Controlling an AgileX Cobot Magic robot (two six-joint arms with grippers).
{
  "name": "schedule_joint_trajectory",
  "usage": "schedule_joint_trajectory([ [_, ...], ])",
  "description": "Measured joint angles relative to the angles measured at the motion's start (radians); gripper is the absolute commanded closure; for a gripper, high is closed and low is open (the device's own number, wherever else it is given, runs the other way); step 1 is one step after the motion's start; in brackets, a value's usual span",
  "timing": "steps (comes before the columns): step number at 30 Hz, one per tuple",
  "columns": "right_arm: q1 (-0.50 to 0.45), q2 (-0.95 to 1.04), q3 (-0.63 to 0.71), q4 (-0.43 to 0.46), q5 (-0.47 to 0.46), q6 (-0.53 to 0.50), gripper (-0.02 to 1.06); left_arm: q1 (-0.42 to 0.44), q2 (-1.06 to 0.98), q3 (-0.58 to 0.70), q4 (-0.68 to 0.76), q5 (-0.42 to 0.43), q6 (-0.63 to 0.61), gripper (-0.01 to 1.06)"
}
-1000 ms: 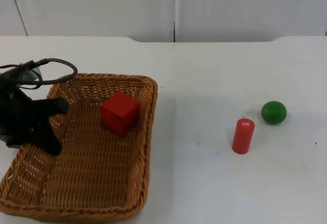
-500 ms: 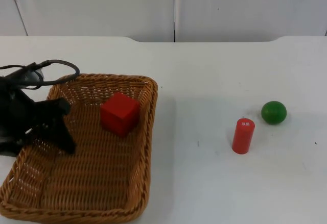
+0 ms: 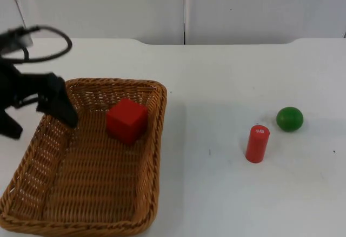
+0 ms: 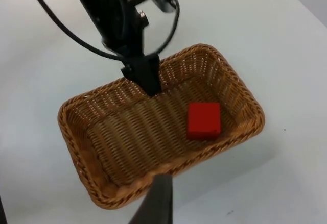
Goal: Pick up the basket with the left hand and place the object to the left of the red cylinder into the basket with the right hand.
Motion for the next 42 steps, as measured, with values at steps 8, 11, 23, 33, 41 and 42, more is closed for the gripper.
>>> schedule_joint_trajectory([
  [8,0.000,0.000,0.000,-0.014,-0.017,0.017,0.24,0.000,-0.230,0.000,0.085,0.026,-0.057,0.00],
  [11,0.000,0.000,0.000,-0.017,-0.028,0.029,0.24,0.000,-0.356,0.000,0.103,0.032,-0.077,0.00],
  [23,0.000,0.000,0.000,-0.164,-0.030,0.158,0.24,0.000,-0.690,0.082,0.086,0.025,-0.083,0.00],
  [33,0.000,-0.074,0.227,-0.171,-0.240,0.194,0.24,0.000,-0.910,0.191,0.074,0.009,-0.083,0.00],
  [41,0.000,-0.168,0.383,-0.173,-0.353,0.205,0.24,0.000,-1.037,0.203,0.074,0.017,-0.083,0.00],
  [42,0.000,-0.183,0.399,-0.173,-0.358,0.208,0.24,0.000,-1.054,0.203,0.074,0.027,-0.083,0.00],
])
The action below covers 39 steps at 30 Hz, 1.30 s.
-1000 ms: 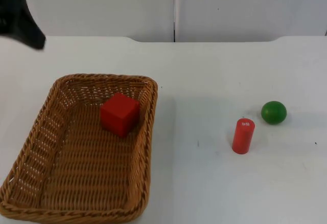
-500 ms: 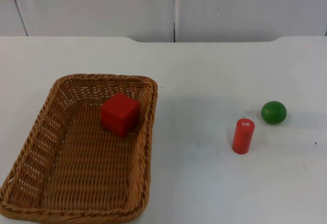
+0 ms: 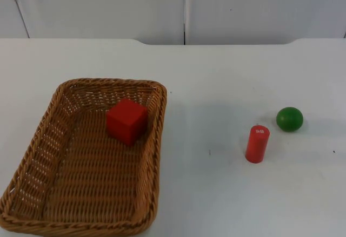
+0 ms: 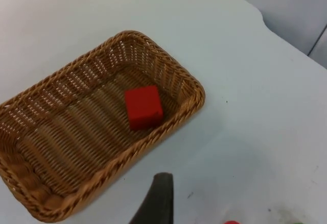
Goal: Pick up the basket with the left hand and place the object to the left of the red cylinder into the basket with the right hand.
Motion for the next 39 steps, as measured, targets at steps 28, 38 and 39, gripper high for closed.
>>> schedule_joint_trajectory([
  [28,0.000,-0.362,0.394,-0.008,-0.243,0.056,0.24,-0.089,-0.437,0.039,0.192,0.164,-0.145,0.00],
  [38,0.000,-0.438,0.466,-0.019,-0.255,0.068,0.24,-0.089,-0.620,0.184,0.296,0.182,-0.298,0.00],
  [39,0.000,-0.438,0.466,-0.019,-0.255,0.068,0.24,-0.089,-0.620,0.184,0.296,0.182,-0.298,0.00],
])
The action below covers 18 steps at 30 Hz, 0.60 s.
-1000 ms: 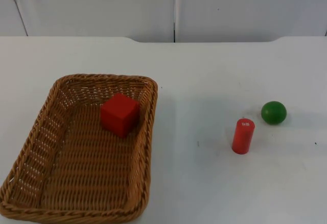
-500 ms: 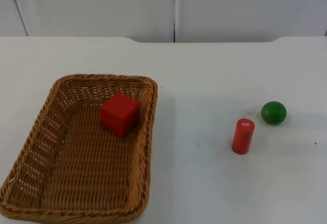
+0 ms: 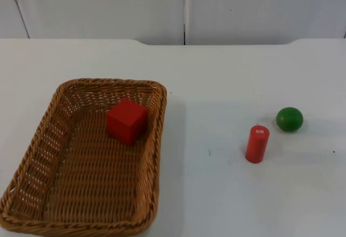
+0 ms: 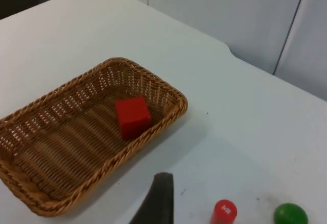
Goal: Pick up the basket with the left hand and place the object to the left of the red cylinder into the basket with the right hand.
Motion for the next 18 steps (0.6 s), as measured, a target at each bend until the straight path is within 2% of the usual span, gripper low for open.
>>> schedule_joint_trajectory([
  [8,0.000,0.000,0.032,-0.009,-0.002,0.016,0.24,0.000,-0.076,0.042,0.098,0.069,-0.102,0.00],
  [18,0.000,-0.019,0.032,-0.027,0.000,0.016,0.24,0.000,-0.155,0.070,0.159,0.120,-0.152,0.00],
])
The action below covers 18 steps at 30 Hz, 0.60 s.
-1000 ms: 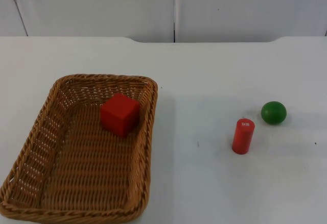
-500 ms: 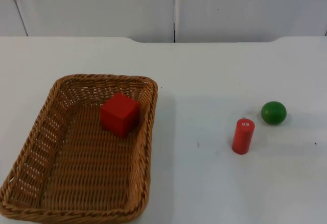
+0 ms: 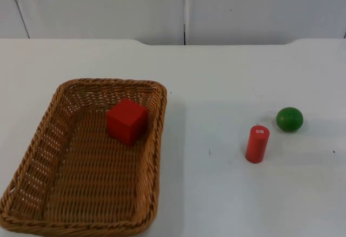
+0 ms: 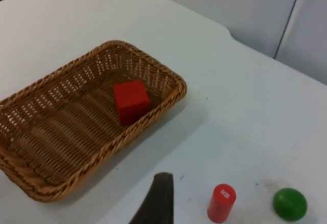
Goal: Pick up the basket with the left hand and place the object to the left of the red cylinder into the basket with the right hand.
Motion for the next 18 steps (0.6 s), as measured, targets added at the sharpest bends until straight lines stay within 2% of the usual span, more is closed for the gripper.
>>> schedule_joint_trajectory([
  [9,0.000,-0.116,0.000,-0.043,0.063,0.017,0.24,0.000,0.000,0.004,0.058,0.043,-0.018,0.00],
  [18,0.000,-0.270,0.000,-0.171,0.236,0.139,0.24,0.000,0.000,0.004,0.103,0.045,-0.058,0.00],
])
